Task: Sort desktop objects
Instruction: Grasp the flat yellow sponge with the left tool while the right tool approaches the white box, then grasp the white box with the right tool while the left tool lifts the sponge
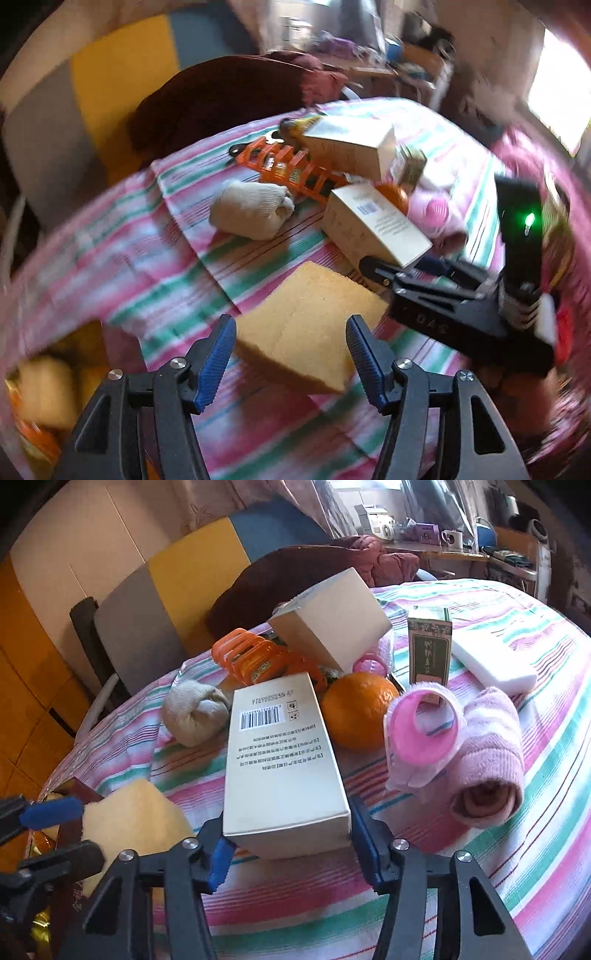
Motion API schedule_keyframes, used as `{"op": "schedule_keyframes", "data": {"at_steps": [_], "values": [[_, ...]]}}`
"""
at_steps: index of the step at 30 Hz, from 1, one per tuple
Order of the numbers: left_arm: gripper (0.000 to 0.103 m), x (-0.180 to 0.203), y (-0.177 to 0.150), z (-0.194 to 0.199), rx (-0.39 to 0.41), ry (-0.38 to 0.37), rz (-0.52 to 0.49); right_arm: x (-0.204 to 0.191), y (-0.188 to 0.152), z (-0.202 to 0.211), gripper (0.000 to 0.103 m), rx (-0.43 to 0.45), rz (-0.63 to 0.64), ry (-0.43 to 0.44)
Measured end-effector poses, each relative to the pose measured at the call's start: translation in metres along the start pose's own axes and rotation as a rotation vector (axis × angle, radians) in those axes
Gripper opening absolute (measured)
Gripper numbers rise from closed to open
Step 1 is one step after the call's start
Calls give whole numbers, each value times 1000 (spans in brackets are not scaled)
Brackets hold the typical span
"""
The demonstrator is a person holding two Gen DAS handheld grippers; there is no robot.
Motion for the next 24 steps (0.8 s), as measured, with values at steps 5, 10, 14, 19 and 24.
{"op": "schedule_keyframes", "data": {"at_steps": [5,10,14,19,24], "values": [[64,9,1,-5,-43,-25,-101,8,-10,10,57,-18,-6,16],[74,19,-5,-10,-89,-29,-146,14,-15,18,56,-34,-1,8],[78,27,-10,-11,-100,-59,-179,14,-18,20,56,-48,-5,13],[75,18,-8,-14,-77,-1,-134,14,-21,21,56,-49,-1,5],[63,4,-4,-6,-14,-48,-3,15,-23,24,56,-51,0,1]]}}
Point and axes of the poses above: each gripper's, at about its wrist camera, not at the fingertips, and z roughly against the way its jaws point, x to its right, y to its top, the point moved 7 cm from there along -z, roughly the way its jaws point, and after that the axes turned 13 degrees about -y, right-handed, at the moved point
